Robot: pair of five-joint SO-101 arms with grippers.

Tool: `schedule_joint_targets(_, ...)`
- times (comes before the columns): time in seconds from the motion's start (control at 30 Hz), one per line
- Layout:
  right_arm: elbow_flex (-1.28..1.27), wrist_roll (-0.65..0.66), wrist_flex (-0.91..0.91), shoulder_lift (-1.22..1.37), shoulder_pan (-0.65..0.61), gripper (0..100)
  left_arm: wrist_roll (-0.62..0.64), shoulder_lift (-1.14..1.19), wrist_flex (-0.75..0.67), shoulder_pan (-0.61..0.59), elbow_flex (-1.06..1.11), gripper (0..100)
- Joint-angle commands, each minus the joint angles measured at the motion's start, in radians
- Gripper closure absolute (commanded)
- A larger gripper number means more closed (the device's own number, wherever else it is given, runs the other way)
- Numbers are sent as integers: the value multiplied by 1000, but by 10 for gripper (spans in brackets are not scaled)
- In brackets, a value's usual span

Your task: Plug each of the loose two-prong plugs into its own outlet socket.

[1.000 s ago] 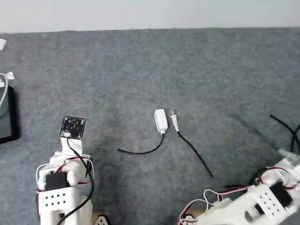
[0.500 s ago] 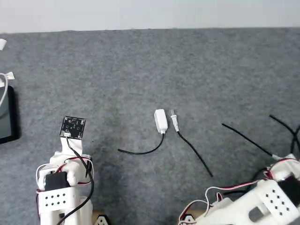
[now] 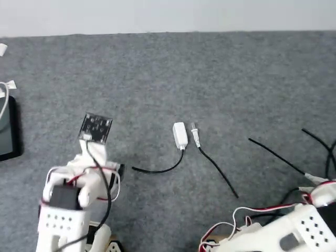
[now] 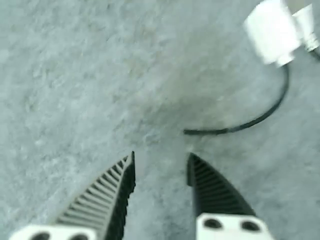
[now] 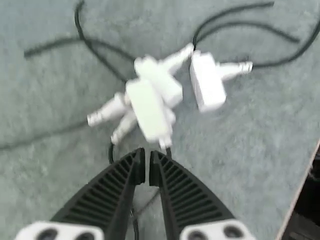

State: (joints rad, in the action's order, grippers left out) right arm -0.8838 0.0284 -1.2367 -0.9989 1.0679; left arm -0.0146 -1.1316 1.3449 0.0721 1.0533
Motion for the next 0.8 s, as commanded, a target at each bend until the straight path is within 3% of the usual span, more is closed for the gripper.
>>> schedule_joint_targets(0.0,-32,23,-45,-74,-1,991,78,262,-34,69,-239,863)
schedule_joint_targets(0.1,-169,-5,-24,-174,-27,991,140,384,-95,120,-337,874)
schedule_joint_targets(0.23,-425,63,30,-348,-47,991,301,511,-235,219,-331,894)
schedule_joint_targets(0.37,-617,184,36,-527,-48,991,416,661,-473,331,-255,918)
schedule_joint_targets(0.53,-697,215,-62,-742,-93,991,431,853,-793,428,-223,963)
schedule_joint_targets(0.77,-781,282,-65,-805,-163,991,431,1149,-853,480,-472,979)
